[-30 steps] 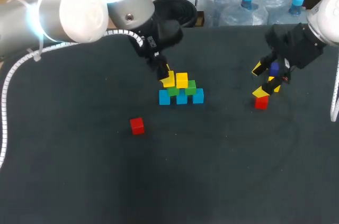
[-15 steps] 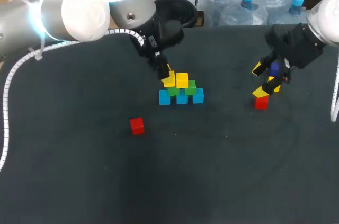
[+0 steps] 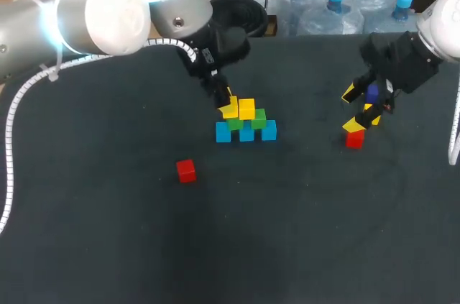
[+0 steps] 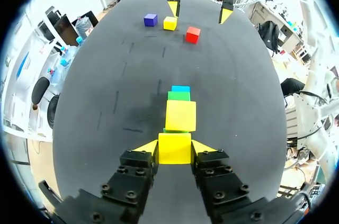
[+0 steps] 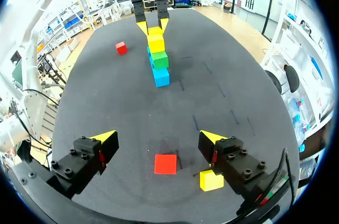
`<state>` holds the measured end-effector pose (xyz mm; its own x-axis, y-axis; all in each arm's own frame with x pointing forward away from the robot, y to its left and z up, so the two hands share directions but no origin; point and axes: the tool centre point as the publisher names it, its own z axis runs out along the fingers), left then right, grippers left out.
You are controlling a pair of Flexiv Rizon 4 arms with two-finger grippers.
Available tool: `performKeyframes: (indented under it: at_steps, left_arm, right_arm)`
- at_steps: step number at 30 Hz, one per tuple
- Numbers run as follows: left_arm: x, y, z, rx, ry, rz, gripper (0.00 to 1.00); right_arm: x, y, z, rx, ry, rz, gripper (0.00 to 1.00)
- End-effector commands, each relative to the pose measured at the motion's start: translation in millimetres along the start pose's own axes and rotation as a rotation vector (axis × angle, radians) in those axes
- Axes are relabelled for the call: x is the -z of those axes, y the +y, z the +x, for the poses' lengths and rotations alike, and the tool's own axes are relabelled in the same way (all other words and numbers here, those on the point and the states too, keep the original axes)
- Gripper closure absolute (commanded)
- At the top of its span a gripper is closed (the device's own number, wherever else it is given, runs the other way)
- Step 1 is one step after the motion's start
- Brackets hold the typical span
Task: Place the blue cubes, place green cubes on the blue cubes, place the yellow cubes on the green cubes, then place the red cubes on the yellow cubes, and place purple cube on the red cubes.
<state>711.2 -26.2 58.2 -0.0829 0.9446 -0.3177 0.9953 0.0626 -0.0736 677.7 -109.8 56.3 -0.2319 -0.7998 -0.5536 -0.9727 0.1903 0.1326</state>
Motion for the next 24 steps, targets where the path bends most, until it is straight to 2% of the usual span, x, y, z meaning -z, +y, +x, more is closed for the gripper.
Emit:
performKeyframes:
  at_steps: [1,24]
  left_arm:
    - [0.0,2.3,-0.5,-0.002,0.001,0.005,1.0]
    - [-1.7,2.7,0.5,0.001,0.002,0.01,1.0]
  right_arm:
    - [-0.5,-0.6,0.2,0.001,-0.002,-0.001,0.0]
    - [-0.5,-0.6,0.2,0.001,-0.002,-0.001,0.0]
